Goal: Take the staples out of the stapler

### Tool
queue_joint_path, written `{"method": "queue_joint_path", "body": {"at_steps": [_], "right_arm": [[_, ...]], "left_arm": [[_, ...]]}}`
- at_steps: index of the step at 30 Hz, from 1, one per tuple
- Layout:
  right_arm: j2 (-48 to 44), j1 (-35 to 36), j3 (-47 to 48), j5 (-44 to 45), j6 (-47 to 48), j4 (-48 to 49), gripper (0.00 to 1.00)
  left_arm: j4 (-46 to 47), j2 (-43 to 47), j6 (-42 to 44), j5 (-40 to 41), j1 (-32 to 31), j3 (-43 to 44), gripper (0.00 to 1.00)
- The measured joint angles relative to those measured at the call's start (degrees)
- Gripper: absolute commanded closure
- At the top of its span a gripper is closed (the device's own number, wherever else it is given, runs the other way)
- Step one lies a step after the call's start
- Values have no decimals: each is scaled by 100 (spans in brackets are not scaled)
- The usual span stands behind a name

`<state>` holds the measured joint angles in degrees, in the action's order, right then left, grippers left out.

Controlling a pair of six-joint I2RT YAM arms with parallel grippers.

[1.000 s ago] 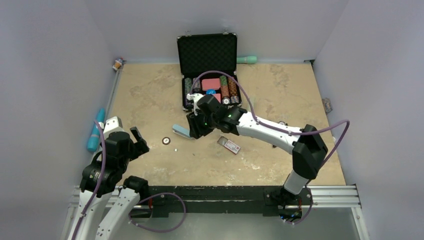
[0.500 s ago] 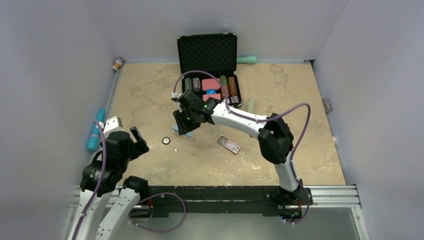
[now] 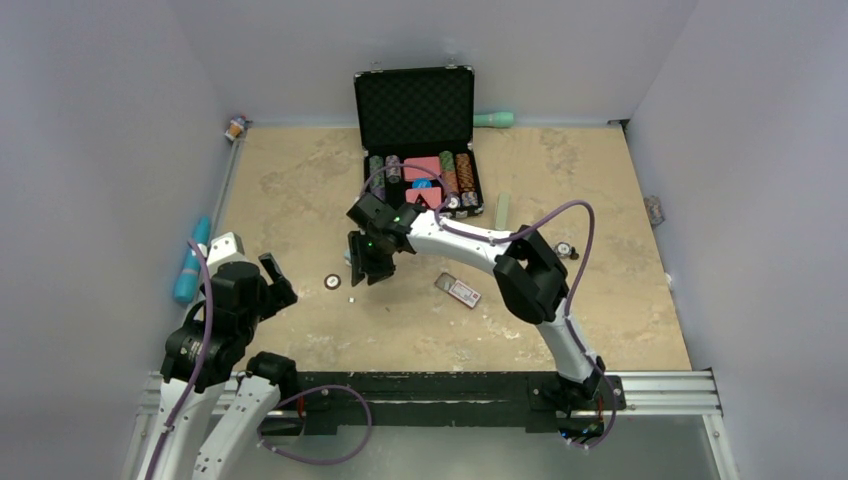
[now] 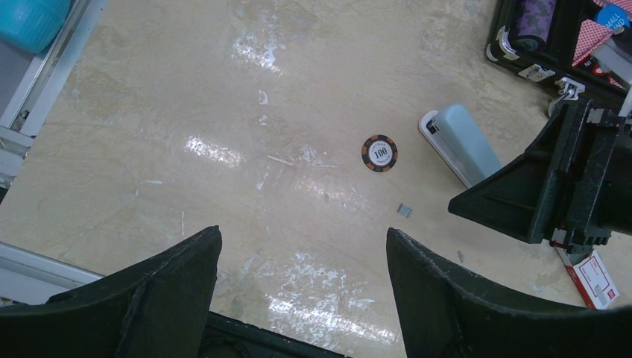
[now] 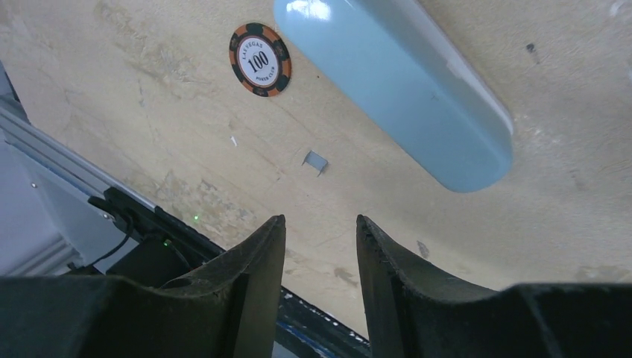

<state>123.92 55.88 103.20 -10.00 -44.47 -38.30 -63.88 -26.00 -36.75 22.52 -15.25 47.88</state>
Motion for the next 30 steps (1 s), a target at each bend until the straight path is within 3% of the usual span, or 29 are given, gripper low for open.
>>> {"method": "queue_joint_path", "body": {"at_steps": [6, 14, 30], "right_arm": [[136, 188, 216, 315, -675, -221, 59], [970, 588, 1425, 890, -1222, -748, 63], [1316, 734, 1432, 1355, -1711, -1202, 62]], "left_arm": [[-2, 0, 0, 0, 28, 0, 16], [-2, 17, -2, 0, 61, 0, 16], [0, 155, 0, -4, 175, -26, 16]]}}
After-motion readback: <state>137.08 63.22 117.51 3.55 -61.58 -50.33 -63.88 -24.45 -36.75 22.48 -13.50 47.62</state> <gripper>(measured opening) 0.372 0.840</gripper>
